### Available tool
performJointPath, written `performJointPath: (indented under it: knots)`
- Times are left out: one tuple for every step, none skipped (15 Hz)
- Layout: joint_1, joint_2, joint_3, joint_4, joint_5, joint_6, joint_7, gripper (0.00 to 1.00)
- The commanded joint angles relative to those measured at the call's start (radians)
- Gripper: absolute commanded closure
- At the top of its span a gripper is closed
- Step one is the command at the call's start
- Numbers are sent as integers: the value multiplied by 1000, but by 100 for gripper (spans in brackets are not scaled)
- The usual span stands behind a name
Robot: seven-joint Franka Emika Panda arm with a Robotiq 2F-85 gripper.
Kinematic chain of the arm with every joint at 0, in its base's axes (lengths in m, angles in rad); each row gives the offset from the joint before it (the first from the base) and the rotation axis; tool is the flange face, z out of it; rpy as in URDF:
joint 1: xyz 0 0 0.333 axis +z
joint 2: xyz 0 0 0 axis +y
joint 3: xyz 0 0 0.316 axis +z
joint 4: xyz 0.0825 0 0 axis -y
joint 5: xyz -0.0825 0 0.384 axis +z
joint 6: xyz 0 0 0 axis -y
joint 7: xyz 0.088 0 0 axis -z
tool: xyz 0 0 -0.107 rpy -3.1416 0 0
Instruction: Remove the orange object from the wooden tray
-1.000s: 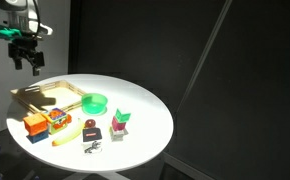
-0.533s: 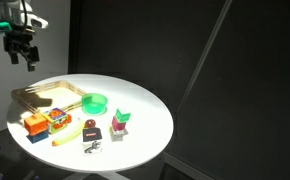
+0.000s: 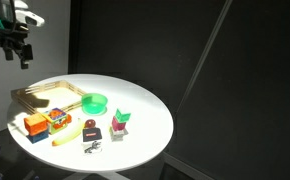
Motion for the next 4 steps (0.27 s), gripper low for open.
performJointPath:
  knots:
    - [-7,2,7,1,2,-2,-2,0]
    - [-7,3,7,1,2,-2,-2,0]
    - [-7,4,7,1,2,-2,-2,0]
    - [-7,4,7,1,2,-2,-2,0]
